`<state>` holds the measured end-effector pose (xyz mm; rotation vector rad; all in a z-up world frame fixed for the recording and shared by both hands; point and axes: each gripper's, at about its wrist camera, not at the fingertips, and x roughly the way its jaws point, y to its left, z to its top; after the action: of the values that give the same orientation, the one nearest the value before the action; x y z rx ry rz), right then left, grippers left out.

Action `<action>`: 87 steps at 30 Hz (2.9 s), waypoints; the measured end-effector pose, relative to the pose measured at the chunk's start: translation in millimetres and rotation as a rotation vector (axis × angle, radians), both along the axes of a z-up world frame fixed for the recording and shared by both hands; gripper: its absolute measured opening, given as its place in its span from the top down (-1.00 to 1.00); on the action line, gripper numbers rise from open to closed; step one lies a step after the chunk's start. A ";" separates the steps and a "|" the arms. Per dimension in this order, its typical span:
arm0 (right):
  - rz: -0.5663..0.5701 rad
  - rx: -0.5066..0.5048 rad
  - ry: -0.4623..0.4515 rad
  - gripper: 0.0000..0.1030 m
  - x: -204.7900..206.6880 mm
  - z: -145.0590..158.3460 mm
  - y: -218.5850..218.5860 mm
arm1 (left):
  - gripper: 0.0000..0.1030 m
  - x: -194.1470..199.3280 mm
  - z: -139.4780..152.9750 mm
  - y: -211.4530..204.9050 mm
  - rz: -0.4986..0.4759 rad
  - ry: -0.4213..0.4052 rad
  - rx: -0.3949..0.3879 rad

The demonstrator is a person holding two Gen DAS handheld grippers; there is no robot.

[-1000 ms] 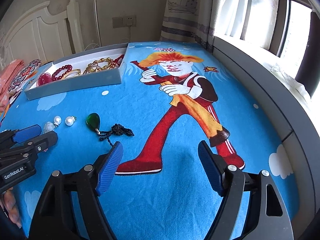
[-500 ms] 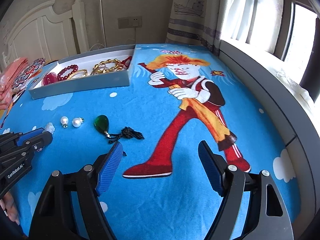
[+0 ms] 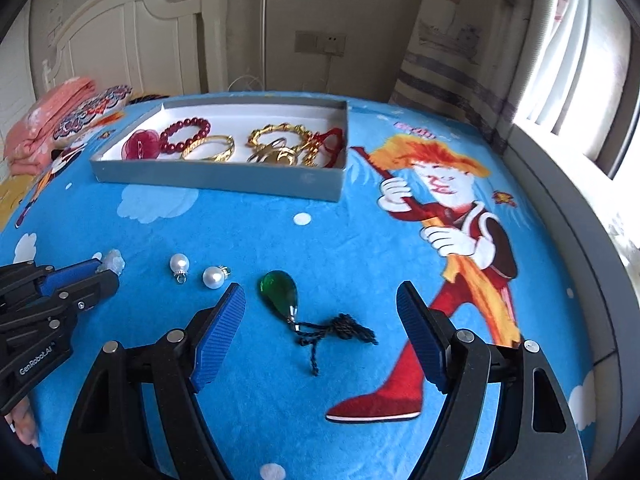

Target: Organize jewelry

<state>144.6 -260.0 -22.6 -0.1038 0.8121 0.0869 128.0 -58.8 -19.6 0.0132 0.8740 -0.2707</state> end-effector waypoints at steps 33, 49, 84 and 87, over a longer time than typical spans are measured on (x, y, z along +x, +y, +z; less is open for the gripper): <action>-0.001 0.053 0.036 0.81 -2.8 -4.7 8.5 | 0.62 -3.2 4.3 11.2 0.031 -0.015 -0.009; 0.002 0.101 0.047 -0.06 -4.0 -3.2 -4.1 | 0.62 -4.1 5.0 13.7 0.037 -0.018 -0.006; 0.136 0.015 0.026 -0.16 -4.8 9.5 -26.7 | 0.62 -3.7 3.4 12.8 0.032 -0.015 -0.019; 0.254 0.027 0.114 0.09 15.9 -2.0 -22.1 | 0.62 -4.1 4.2 13.4 0.035 -0.018 -0.015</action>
<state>160.5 -282.1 -24.6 -0.1779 0.9084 0.3457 123.9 -45.3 -15.4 -0.0135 0.8537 -0.2444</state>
